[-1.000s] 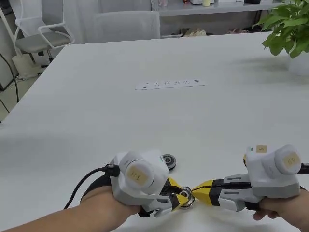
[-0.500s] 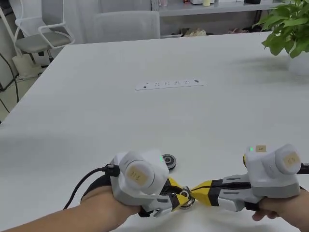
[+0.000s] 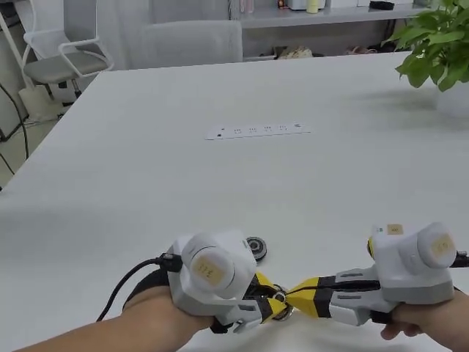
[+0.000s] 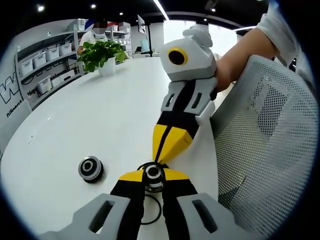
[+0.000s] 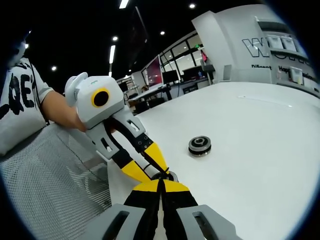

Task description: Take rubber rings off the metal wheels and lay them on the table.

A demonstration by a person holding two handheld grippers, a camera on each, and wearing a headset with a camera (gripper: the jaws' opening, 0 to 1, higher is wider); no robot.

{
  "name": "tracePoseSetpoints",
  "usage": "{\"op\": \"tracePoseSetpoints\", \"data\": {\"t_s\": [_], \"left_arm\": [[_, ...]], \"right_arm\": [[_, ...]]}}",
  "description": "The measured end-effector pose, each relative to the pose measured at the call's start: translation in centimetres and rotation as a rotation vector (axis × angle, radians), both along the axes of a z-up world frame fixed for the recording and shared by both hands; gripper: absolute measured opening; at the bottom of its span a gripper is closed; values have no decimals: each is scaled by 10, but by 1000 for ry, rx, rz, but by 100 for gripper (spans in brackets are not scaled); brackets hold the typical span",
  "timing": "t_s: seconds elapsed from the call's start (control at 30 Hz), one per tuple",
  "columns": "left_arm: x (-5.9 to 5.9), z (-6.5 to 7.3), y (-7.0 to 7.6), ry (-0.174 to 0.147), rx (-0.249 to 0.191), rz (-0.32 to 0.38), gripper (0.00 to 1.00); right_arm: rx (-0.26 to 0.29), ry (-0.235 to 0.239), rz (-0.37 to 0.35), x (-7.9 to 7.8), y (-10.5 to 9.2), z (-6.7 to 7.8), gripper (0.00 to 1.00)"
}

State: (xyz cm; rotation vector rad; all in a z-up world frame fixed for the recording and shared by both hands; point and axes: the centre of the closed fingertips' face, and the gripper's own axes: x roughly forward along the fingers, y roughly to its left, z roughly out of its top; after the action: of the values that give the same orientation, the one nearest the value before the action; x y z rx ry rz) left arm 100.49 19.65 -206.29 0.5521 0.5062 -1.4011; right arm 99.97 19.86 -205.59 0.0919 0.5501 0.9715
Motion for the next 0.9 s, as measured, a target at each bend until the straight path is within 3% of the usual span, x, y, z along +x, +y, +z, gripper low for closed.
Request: {"op": "tracePoseSetpoints", "data": {"t_s": [0.27, 0.53, 0.9], "left_arm": [[0, 0, 0, 6, -1, -2, 7], [-2, 1, 4, -9, 38, -34, 10], [-8, 23, 16, 16, 11, -35, 18]], "right_arm": [[-9, -4, -7, 2, -2, -2, 0], [-4, 1, -18, 3, -4, 0, 0], [10, -1, -30, 4, -7, 5, 0]]}}
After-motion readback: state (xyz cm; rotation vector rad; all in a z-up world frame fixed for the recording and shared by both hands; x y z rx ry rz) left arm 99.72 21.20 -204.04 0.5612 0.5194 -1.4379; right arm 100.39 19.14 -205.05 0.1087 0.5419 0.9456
